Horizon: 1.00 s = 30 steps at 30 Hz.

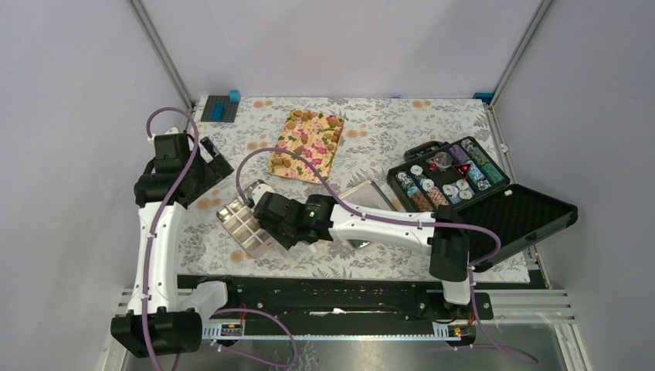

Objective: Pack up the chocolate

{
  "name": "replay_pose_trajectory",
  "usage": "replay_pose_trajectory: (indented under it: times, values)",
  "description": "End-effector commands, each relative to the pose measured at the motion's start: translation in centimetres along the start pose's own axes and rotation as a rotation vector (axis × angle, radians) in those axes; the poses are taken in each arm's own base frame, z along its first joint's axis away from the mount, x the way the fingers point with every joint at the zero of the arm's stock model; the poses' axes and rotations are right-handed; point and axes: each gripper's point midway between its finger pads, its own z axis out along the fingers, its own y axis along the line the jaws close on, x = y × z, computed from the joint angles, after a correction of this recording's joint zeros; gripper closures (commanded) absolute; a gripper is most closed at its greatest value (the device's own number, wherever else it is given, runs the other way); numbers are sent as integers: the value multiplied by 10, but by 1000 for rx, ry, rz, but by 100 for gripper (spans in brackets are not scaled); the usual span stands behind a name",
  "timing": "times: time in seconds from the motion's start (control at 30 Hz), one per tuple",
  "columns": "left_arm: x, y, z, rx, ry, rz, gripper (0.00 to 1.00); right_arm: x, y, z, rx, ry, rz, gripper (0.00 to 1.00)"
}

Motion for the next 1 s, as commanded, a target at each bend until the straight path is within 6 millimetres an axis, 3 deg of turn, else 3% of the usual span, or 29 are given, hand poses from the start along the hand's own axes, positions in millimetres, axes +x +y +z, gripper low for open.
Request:
replay_pose_trajectory:
  times: [0.0,0.27,0.57,0.73,0.97]
  values:
    - [-14,-6,-9,32,-63,1,1,-38,-1,-21,18,-126,22,68]
    - [-14,-5,-6,24,-61,-1,1,-63,-24,-52,106,-229,19,68]
    - [-14,1,-3,-5,-68,11,1,-60,-135,-63,279,-231,168,67]
    - [-11,-1,2,9,-52,0,1,-55,-177,-47,309,-202,233,65]
    - [-8,-2,5,14,-42,2,1,-63,-183,-1,287,-148,221,53]
